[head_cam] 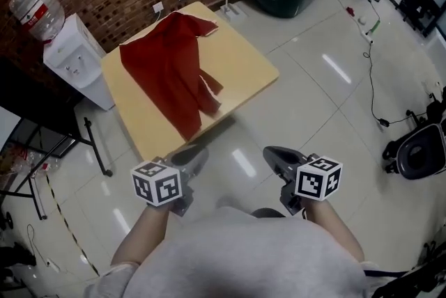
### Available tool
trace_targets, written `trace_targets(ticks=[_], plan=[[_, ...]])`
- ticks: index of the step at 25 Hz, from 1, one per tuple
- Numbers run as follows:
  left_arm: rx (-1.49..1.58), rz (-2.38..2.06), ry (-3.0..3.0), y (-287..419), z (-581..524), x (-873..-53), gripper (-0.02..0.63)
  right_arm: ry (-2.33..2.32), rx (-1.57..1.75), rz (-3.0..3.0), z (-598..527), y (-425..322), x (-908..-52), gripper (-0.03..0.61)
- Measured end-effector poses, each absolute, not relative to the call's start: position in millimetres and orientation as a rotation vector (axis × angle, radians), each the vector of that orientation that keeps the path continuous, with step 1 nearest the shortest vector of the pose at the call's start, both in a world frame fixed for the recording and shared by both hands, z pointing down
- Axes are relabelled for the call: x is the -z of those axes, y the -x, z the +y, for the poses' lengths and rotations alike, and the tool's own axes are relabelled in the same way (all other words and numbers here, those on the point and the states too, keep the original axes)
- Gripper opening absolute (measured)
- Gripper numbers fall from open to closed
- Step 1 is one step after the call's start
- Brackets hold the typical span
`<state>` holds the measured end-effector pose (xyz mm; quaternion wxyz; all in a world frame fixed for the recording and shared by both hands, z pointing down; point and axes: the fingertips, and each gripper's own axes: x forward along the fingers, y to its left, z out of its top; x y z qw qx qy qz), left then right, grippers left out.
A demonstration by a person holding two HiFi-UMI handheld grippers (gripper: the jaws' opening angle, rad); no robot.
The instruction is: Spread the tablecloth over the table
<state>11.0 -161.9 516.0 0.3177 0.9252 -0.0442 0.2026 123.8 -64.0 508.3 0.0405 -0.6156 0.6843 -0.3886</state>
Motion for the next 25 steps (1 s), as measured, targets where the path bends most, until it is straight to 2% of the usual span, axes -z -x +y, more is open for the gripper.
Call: trace_targets(ticks=[3, 5, 9, 12, 20, 25], plan=[[-0.549, -0.237, -2.435, -12.0, -186.5, -527.4, 0.110, 1.786, 1.246, 2.158, -95.3, -136.1, -517.4, -0.002], [-0.503, -0.329, -2.385, -12.8, -201.1, -532.6, 0.175, 1.702, 1.291, 2.215, -115.5, -143.6, -523.8, -0.002], [-0.426, -0.531, -2.247, -9.7, -222.5, -552.0, 0.224, 1.548, 1.345, 2.353, -157.0, -161.4, -526.2, -0.003], [-0.482, -0.706, -2.211, -3.1, -232.9, -575.9, 0.266, 1.458, 1.368, 2.456, -181.6, -173.2, -528.3, -0.002], [-0.797, -1.136, -2.253, -4.1, -256.0, -630.3, 0.298, 1.279, 1.458, 2.630, -184.2, -202.4, -554.1, -0.002], [-1.001, -1.202, -2.337, -8.9, -263.9, -643.3, 0.298, 1.233, 1.503, 2.647, -185.8, -210.6, -566.8, -0.002]])
